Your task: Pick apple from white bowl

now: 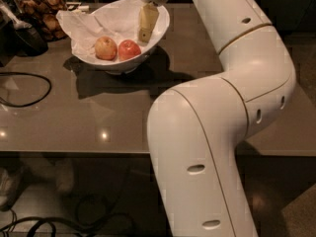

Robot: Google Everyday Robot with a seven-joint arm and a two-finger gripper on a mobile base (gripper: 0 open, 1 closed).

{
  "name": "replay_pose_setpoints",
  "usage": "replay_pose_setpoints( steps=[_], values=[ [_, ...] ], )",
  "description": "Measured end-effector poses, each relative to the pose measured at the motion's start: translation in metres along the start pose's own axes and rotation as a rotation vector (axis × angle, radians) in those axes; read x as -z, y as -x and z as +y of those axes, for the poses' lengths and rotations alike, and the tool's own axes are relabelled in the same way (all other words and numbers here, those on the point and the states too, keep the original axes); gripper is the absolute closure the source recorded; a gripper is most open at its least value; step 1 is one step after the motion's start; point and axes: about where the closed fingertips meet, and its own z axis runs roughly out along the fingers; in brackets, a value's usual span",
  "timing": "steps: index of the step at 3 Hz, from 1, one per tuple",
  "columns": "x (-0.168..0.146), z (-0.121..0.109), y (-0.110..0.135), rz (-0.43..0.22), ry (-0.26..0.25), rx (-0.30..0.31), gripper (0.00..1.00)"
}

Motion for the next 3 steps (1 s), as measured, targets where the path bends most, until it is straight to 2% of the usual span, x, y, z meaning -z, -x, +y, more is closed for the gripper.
replay_pose_setpoints(
  steps=[3],
  values=[
    [-0.037, -0.001, 0.019, -0.002, 0.051, 0.033, 0.24]
  ],
)
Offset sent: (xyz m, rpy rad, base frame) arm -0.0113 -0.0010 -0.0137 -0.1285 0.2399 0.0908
